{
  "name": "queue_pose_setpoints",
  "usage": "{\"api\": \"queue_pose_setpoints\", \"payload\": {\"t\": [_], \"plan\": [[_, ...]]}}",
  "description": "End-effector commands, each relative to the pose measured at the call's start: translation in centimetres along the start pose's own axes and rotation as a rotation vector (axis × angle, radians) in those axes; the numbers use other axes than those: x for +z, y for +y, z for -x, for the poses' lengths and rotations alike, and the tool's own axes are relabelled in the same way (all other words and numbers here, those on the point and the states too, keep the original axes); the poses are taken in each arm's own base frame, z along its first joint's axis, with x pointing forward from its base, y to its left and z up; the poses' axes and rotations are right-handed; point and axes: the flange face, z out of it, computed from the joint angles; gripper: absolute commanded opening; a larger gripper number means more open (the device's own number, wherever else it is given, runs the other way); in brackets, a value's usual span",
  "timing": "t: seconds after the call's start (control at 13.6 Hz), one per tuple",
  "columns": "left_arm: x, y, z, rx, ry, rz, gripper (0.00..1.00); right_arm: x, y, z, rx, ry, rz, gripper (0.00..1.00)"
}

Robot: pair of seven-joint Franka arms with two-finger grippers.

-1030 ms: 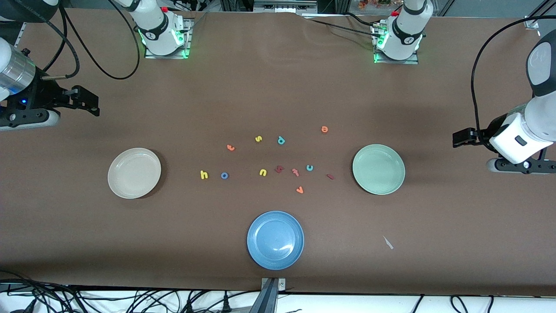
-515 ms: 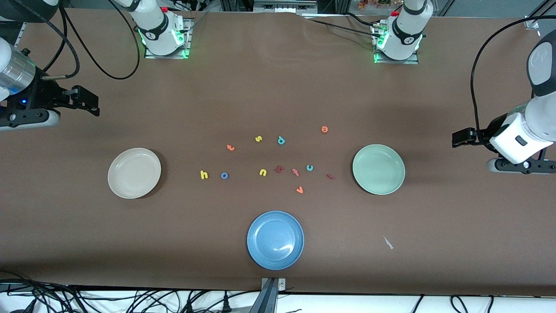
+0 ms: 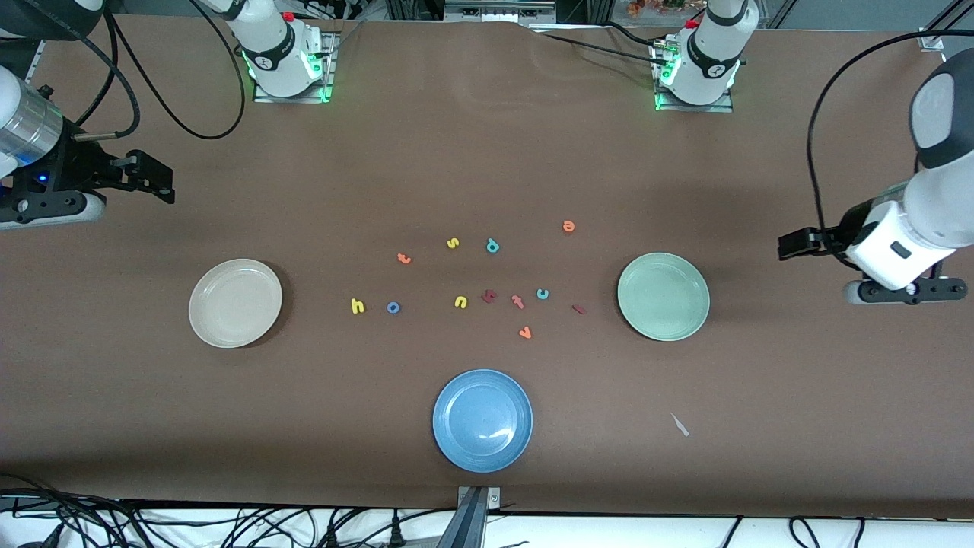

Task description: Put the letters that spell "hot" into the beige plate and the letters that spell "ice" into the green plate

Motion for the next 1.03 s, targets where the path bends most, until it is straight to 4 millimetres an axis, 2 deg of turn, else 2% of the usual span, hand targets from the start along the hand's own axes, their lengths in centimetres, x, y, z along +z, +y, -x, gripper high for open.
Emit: {"api": "queue_pose_setpoints", "payload": {"t": [0.0,0.15,0.37,0.59,0.81,0.96], "plan": [[1.2,3.3,0.0,-0.091,-0.023,0.027,1.00,-0.1,0.0,0.1,0.003,-0.004,0.012,1.00],[2.2,5.6,0.2,-0.137,-0.023,0.049,1.00,-0.3,-0.3,0.0,0.001,0.009,-0.001,1.00],[6.2,10.5,1.2,-0.185,-0.013,0.061,1.00,-0.8,-0.9,-0.1,0.003,0.023,-0.053,1.00],[10.8,14.9,2.9,-0.178,-0.021,0.071,1.00,-0.3,-1.1,-0.5,0.007,0.016,-0.102,1.00],[15.2,18.2,5.0,-0.199,-0.024,0.079,1.00,1.0,-1.1,-1.1,0.008,-0.005,-0.105,1.00],[18.5,20.5,6.7,-0.210,-0.007,0.098,1.00,3.9,-1.4,-2.4,-0.009,-0.056,-0.092,1.00]]}}
